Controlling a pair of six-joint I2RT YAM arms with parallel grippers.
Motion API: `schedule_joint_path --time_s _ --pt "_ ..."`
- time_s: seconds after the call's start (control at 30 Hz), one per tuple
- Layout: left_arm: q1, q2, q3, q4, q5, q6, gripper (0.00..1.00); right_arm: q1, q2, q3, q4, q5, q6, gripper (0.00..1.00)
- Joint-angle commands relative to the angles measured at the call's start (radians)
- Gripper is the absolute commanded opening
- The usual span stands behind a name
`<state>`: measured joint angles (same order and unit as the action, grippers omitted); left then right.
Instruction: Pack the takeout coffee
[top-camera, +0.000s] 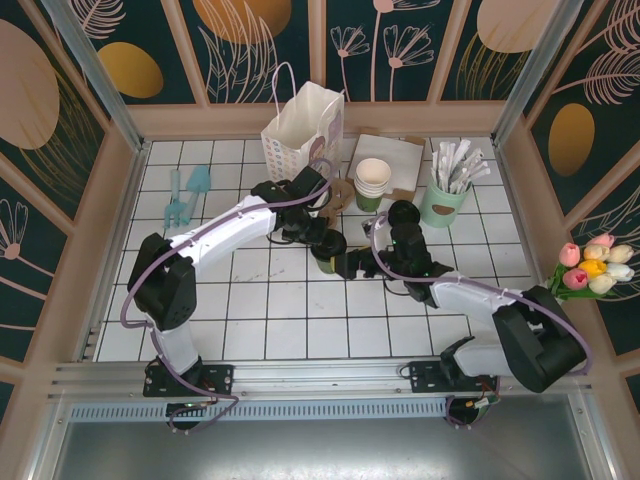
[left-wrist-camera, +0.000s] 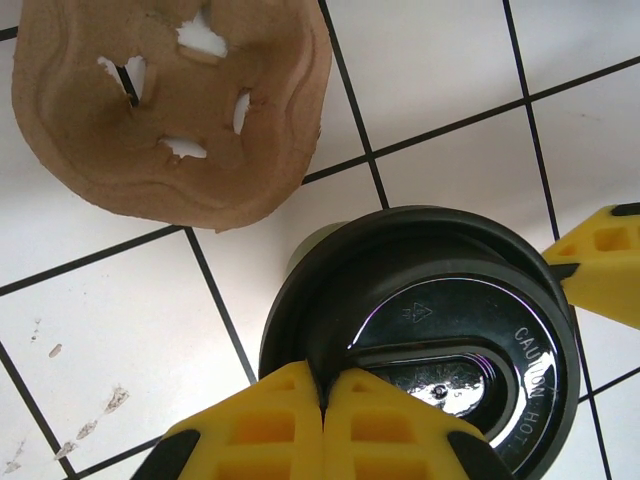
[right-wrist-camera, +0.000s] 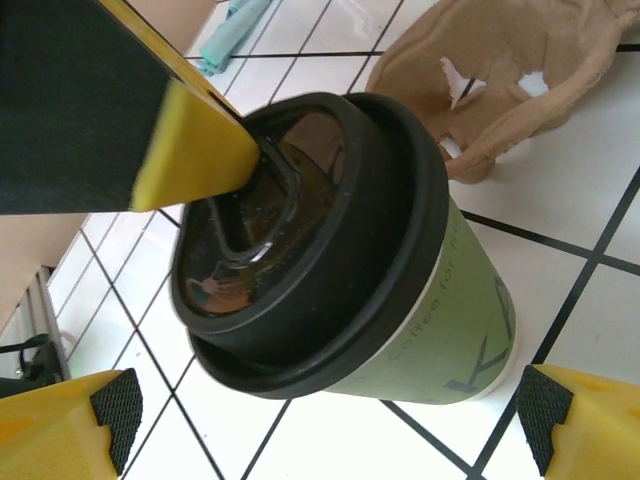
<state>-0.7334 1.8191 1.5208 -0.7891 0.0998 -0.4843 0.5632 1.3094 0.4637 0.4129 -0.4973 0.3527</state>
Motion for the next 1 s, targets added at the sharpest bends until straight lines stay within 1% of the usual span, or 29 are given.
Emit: schedule_joint_path --time_s 0.0,0.13,0.2,0.37,0.47,0.57,0.67,0.73,0.8,0.97 --pt "-0.007 0.029 0.017 -0.029 -0.004 -0.011 0.00 0.028 0.035 0.009 0.045 0.074 -0.022 0.98" --pt "-0.007 0.037 0.018 -0.029 0.003 -0.011 0.00 0.038 0.070 -0.028 0.066 0.243 0.023 0.98" --pt "-0.008 0.042 0.019 -0.030 0.007 -0.011 0.00 0.038 0.080 -0.040 0.069 0.270 0.049 0.98" --pt "-0.015 0.060 0.042 -0.048 -0.003 -0.007 0.00 0.040 0.043 -0.045 0.088 0.155 0.041 0.97" --pt "-0.014 0.063 0.051 -0.055 -0.009 -0.004 0.00 0.041 -0.006 -0.044 0.106 0.126 0.024 0.97" --pt "-0.015 0.068 0.055 -0.057 -0.008 -0.004 0.00 0.039 -0.038 -0.041 0.125 0.137 0.005 0.97" --pt "-0.016 0.067 0.055 -0.059 -0.008 -0.004 0.00 0.039 -0.030 -0.031 0.125 0.185 -0.003 0.97" --pt "-0.016 0.068 0.057 -0.059 -0.005 -0.002 0.00 0.040 0.003 -0.020 0.112 0.212 -0.004 0.97" --pt "-0.016 0.071 0.060 -0.060 -0.002 0.000 0.00 0.040 0.042 -0.013 0.110 0.209 -0.006 0.97" --pt "-0.017 0.085 0.054 -0.059 0.006 0.006 0.00 0.040 0.122 -0.046 0.136 0.245 0.007 0.96"
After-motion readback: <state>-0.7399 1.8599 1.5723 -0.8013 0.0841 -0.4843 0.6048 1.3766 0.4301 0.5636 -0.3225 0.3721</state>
